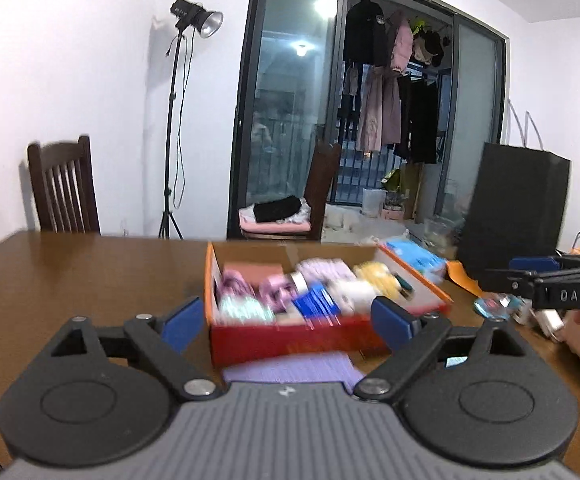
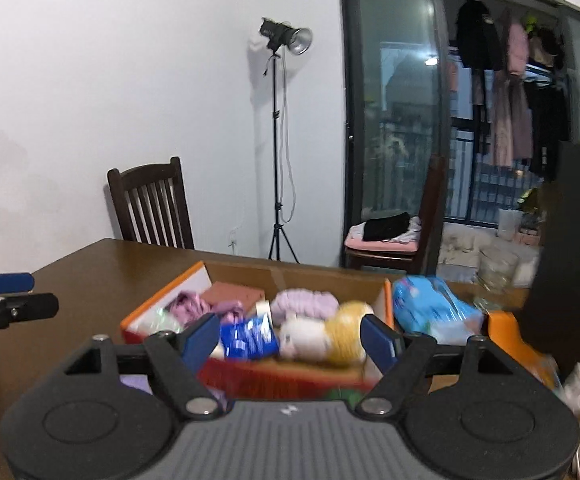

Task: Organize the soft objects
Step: 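Move both grippers out of the box toward the lavender pouch, then grasp the lavender fabric pouch with both grippers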

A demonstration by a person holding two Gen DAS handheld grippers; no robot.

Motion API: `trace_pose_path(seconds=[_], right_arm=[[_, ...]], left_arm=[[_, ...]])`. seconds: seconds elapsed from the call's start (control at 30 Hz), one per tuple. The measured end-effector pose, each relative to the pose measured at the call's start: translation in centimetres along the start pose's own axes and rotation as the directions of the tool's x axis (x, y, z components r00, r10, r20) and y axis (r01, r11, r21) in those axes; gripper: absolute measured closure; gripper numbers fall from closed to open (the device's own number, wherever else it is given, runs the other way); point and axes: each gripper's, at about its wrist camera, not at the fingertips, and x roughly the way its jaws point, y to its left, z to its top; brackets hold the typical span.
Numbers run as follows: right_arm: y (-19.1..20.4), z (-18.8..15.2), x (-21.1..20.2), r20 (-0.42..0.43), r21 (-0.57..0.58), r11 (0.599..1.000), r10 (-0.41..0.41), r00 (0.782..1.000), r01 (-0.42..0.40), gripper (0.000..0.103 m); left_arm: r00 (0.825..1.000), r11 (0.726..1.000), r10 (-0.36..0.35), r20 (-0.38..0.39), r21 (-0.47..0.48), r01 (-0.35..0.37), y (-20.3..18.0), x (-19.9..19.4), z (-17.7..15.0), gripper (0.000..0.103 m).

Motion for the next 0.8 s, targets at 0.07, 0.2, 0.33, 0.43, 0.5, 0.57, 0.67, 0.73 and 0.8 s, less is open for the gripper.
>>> trace_pose_path(seconds=[0.07, 0.2, 0.33, 0.43, 0.5, 0.57, 0.67, 0.73, 0.8], right_arm=[[0.4, -2.4, -1.9, 0.001, 0.012, 1.0, 0.001, 1.0, -0.001, 0.026], [1.6, -7.7, -4.4, -0.051, 0.015, 0.999, 0.046, 0.998, -0.045, 0.024], [2.1, -11.3, -5.5, -0.107, 0.08, 0.994, 0.083, 0.991, -0.074, 0.024], [1.9, -11.8, -5.7, -0.112, 0.1, 0.993, 0.071, 0.991, -0.06, 0.025], [1.8, -11.7, -5.8, -0.1, 0.113, 0.992, 0.06, 0.993, -0.049, 0.025], [1.7, -11.5, -5.6, -0.09, 0.132, 0.99, 0.069, 0.994, -0.057, 0.025], [1.7, -11.0, -4.2, -0.091, 0.168, 0.984, 0.074, 0.993, -0.057, 0.025], [2.0, -10.6, -2.4, -0.098, 0.184, 0.981, 0.084, 0.992, -0.065, 0.026], [2.3, -10.1, -0.2, -0.113, 0.205, 0.975, 0.109, 0.988, -0.084, 0.031]], left_arm=[[1.0, 1.0, 0.004, -0.015, -0.01, -0.004, -0.5, -1.5, -2.1, 0.01], [0.995, 0.997, 0.003, -0.095, -0.071, -0.009, -0.5, -3.0, -6.5, 0.01], [0.987, 0.994, 0.013, -0.161, -0.103, -0.03, 0.2, -3.5, -8.6, 0.01], [0.988, 0.989, 0.032, -0.152, -0.138, -0.054, 0.8, -3.6, -8.5, 0.01], [0.989, 0.985, 0.03, -0.142, -0.164, -0.053, 1.2, -3.4, -8.1, 0.01], [0.991, 0.98, 0.024, -0.133, -0.191, -0.049, 1.7, -2.5, -7.7, 0.01], [0.99, 0.973, 0.037, -0.138, -0.219, -0.067, 2.7, -0.2, -6.6, 0.017], [0.989, 0.963, 0.027, -0.146, -0.262, -0.065, 3.9, 2.0, -5.7, 0.023], [0.986, 0.951, -0.008, -0.168, -0.305, -0.044, 5.2, 4.5, -5.1, 0.025]])
